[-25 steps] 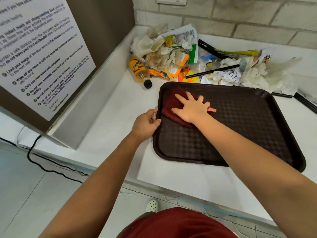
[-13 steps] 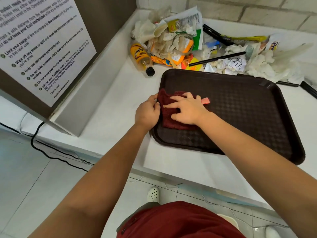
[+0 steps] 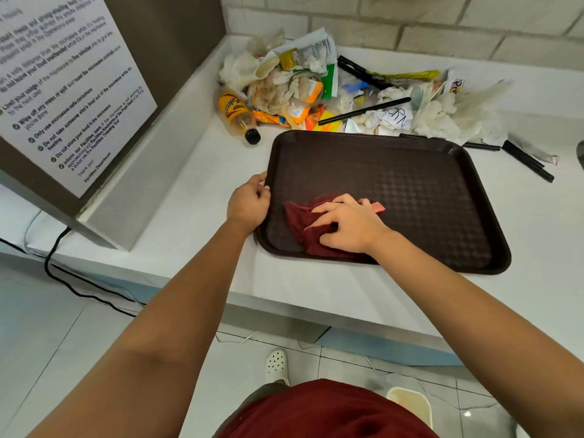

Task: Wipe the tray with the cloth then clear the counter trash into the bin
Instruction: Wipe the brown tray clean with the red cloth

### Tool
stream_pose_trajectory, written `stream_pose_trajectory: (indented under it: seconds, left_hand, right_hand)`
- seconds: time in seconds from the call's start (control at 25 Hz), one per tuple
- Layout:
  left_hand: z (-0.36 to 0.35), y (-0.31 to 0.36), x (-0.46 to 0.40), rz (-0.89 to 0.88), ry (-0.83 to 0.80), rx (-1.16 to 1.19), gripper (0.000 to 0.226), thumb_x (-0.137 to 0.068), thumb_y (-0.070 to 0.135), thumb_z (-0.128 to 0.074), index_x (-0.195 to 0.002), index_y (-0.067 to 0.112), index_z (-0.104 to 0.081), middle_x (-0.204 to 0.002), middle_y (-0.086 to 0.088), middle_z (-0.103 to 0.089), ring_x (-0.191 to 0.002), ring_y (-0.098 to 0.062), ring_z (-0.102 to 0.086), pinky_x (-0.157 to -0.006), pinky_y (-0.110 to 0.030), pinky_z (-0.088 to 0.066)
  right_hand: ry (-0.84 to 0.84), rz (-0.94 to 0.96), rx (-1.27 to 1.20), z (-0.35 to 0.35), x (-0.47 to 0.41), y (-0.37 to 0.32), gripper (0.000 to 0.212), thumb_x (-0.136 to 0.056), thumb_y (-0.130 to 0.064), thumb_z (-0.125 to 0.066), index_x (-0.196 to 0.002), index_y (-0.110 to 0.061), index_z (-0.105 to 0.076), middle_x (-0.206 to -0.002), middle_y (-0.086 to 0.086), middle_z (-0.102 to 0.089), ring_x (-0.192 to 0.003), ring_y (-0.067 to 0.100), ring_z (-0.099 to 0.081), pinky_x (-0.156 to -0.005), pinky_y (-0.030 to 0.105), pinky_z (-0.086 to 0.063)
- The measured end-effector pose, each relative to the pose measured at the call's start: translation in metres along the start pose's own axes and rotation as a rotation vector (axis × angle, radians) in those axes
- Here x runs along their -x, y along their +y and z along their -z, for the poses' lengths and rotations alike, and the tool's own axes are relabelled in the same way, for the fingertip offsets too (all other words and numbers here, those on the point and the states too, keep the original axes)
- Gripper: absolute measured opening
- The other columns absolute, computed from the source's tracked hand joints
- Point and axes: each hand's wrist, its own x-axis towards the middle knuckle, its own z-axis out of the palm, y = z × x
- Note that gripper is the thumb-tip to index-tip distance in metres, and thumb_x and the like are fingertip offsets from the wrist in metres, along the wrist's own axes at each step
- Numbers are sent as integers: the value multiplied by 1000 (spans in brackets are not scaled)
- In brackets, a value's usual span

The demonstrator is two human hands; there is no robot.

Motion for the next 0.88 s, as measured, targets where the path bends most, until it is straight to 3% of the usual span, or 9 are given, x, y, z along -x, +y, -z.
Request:
stream_pose_trajectory:
  seconds: [0.36,0.56,0.68,0.8,0.88]
  left_hand:
    - [-1,5,3,69,-11,19,41,-98,26,-40,-138,20,-41,-118,-8,-61,-109,-27,-57,-100,-37,-44]
    - [-3,2,6,28,-1,16,40,-97,27,-43,-136,18,-44,-95,-2,-60,-99,-24,-59,-93,-33,-45]
    - [-2,10,8,51,6,-54,41,-96,24,-44,-137,16,-43,-108,-9,-60,-106,-27,-57,-94,-35,-45]
    - [-7,35,13,-8,182,-350,45,-93,24,-50,-137,19,-41,-131,-12,-43,-122,-28,-42,-96,-37,-43]
    - [-21,66,22,-153,149,-195,40,-92,30,-51,-130,21,-49,-123,-7,-48,-114,-22,-48,-90,-28,-42]
  right_hand:
    - [224,-508,64,4,24,69,41,-82,-45,-49,-122,-42,-53,-140,-11,-43,-124,30,-35,-98,56,-28]
    - [378,-667,2,12,41,109,42,-85,-42,-47,-126,-36,-52,-142,-7,-42,-124,34,-36,-100,52,-29]
    - [512,-661,-94,19,49,114,42,-84,-36,-50,-126,-32,-54,-143,-7,-42,-125,34,-36,-101,51,-29]
    - [629,-526,-174,25,52,97,40,-82,-32,-53,-123,-33,-58,-141,-7,-45,-125,32,-37,-102,51,-29]
    - [670,-406,-249,27,50,75,39,-81,-30,-55,-120,-33,-60,-138,-7,-48,-124,30,-38,-102,50,-32]
